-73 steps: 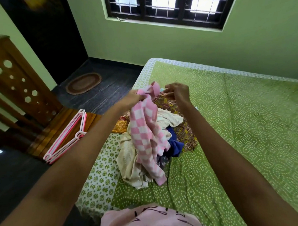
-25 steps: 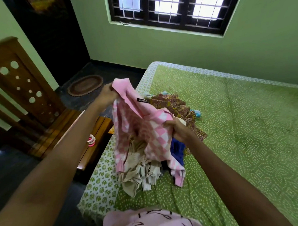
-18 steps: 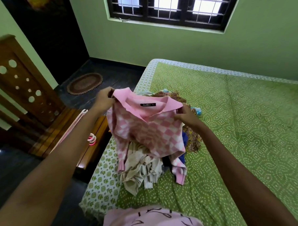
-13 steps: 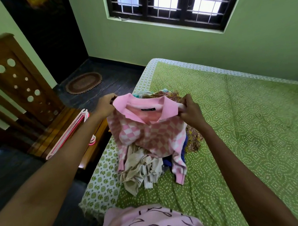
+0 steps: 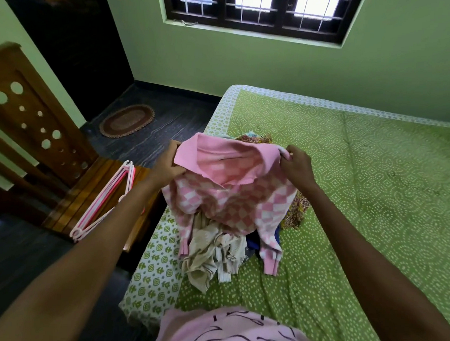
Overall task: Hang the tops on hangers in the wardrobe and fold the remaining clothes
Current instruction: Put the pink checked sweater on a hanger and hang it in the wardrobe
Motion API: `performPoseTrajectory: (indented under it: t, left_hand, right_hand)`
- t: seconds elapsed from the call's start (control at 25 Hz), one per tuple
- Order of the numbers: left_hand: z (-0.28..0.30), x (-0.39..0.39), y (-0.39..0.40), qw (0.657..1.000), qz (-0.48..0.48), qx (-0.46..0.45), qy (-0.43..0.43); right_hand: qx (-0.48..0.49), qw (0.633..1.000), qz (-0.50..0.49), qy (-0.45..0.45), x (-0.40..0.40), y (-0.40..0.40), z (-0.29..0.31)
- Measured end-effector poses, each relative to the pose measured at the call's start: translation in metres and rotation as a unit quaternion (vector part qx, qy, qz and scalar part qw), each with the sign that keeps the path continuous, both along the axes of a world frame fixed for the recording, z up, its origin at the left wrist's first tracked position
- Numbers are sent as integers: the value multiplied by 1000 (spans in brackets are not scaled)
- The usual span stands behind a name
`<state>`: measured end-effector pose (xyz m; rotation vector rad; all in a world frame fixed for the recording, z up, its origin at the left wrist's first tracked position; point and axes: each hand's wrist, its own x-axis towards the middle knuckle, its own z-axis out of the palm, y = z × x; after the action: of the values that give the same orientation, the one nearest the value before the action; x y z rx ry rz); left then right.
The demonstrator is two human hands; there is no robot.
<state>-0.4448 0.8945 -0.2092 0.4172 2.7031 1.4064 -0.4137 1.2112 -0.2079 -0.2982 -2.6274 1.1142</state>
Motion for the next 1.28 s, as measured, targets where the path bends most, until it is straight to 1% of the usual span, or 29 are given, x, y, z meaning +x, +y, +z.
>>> performPoseTrajectory:
  t: [0.04,0.08,0.12,0.16,0.2,0.24,0.28,0.32,0.4,0.48,0.52,0.56,0.6,0.64,0.68,0.72,0.76,0.8,0.84,0.88,0.92,0.96,1.0,1.04,1.08,1.12,1.2,1.24,1.28]
  left_hand:
    - [2,-2,-4,1000,-17,-13,8]
    - [5,-3,-8,999,-26,-25,15]
    - [8,-4,-13,999,-29,-30,23]
    - [12,-4,-18,999,-26,-30,37]
    - [16,-4,-22,999,-14,-15,50]
    - [22,-3,-25,999,0,3,54]
    - [31,-2,-27,998,11,21,52]
    - [42,2,-27,999,13,28,44]
    - [57,10,-23,1000,-10,13,16]
    - [65,16,-18,1000,-16,-12,5]
    - [66,20,-15,1000,-4,-29,8]
    - [70,26,-12,998,16,-56,-13]
    - [75,32,-11,992,42,-90,-77]
    - [82,41,-10,973,56,-135,-181]
    - [89,52,-11,937,52,-183,-292]
    - [95,63,-17,900,36,-204,-383]
    - [99,71,-24,877,31,-186,-441]
    - [101,76,-31,870,47,-144,-470]
    - [98,79,-38,874,72,-96,-471]
    - [93,80,-42,884,95,-53,-454]
    - [81,79,-45,901,106,-36,-420]
    - [69,80,-43,912,106,-40,-393]
    - [52,79,-40,920,93,-57,-376]
    - [34,78,-38,921,75,-71,-376]
    - [16,77,-37,915,56,-86,-390]
    - [0,76,-39,906,43,-109,-407]
    - [-18,76,-35,877,11,-173,-448]
    - [-24,74,-34,869,-5,-181,-461]
    - [-29,68,-33,874,-17,-181,-450]
  right_hand:
    - [0,1000,6,1,-1,2,3]
    - [-10,999,36,-6,0,4,8]
    - [-49,995,89,-23,3,7,14]
    - [-119,979,151,-62,7,8,22]
    - [-195,954,201,-108,10,9,31]
    - [-243,928,234,-157,14,10,39]
    - [-251,915,247,-197,13,13,44]
    - [-215,915,256,-226,12,15,48]
    - [-94,916,269,-282,12,12,52]
    - [-23,892,310,-329,15,4,53]
    - [-8,873,334,-354,20,-2,54]
    - [-1,856,354,-377,24,-6,51]
    - [0,840,368,-398,28,-8,46]
    - [-13,822,378,-425,34,-8,44]
    - [-45,798,386,-461,39,-7,42]
    - [-95,769,398,-492,44,-6,40]
    - [-155,745,402,-509,47,-5,39]
    - [-201,732,403,-510,49,-4,38]
    - [-224,736,393,-504,50,-5,36]
    - [-213,762,368,-489,48,-8,30]
    - [-169,804,334,-462,44,-12,20]
    - [-114,845,298,-429,40,-16,7]
    - [-75,870,275,-401,39,-21,-5]
    - [-63,876,266,-397,40,-24,-18]
    - [-74,866,268,-416,43,-26,-29]
    - [-88,840,276,-458,47,-27,-38]
    - [-61,783,321,-529,54,-26,-49]
    - [-38,766,336,-546,53,-24,-53]
    - [-24,770,333,-545,48,-22,-59]
